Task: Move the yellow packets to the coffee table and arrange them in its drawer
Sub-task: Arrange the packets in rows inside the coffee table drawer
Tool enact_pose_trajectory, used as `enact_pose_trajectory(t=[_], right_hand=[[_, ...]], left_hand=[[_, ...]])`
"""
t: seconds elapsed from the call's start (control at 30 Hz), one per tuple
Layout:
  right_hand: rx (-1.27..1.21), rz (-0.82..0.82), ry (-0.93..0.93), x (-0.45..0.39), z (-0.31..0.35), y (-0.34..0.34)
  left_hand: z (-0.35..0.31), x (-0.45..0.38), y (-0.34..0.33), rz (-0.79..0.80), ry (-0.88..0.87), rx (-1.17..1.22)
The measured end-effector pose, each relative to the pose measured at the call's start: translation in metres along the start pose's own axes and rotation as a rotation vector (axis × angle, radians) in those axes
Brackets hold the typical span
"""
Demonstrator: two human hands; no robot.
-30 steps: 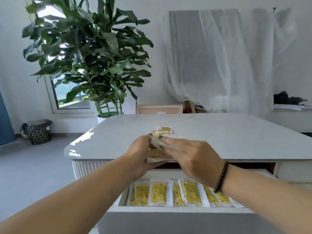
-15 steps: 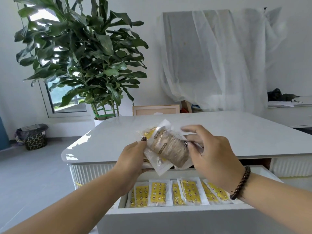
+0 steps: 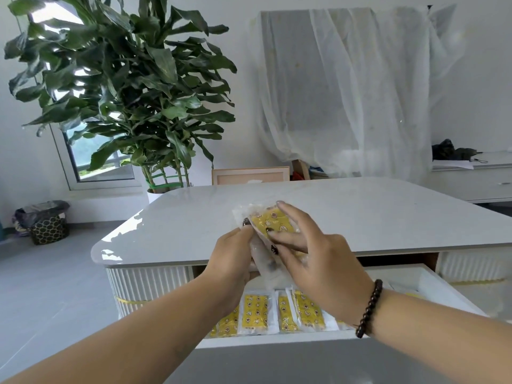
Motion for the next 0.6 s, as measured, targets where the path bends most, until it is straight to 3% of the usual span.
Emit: enact_pose_trajectory(t=[0.2, 0.37, 0.6], right_hand=[[-0.283, 0.052, -0.244, 0.01, -0.009, -0.01], [-0.367, 0.003, -0.433, 0.005, -0.028, -0.007], [-0.46, 0.048, -0.79, 0.019, -0.063, -0.02]], left_hand=[[-0.004, 0.011, -0.007, 0.184, -0.023, 0.134], [0.002, 0.006, 0.004, 0.035, -0.048, 0.008], [-0.003, 0.002, 0.008, 0.07, -0.123, -0.171]])
Point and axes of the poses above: each hand's wrist, its own x-axis away from the middle knuckle, its own y-axis out of the back of the hand, z = x × y, the point moved 7 cm from there along -x, towards the middle knuckle, and after that the axes turned 5 degrees about -z, right-handed, at the moved point
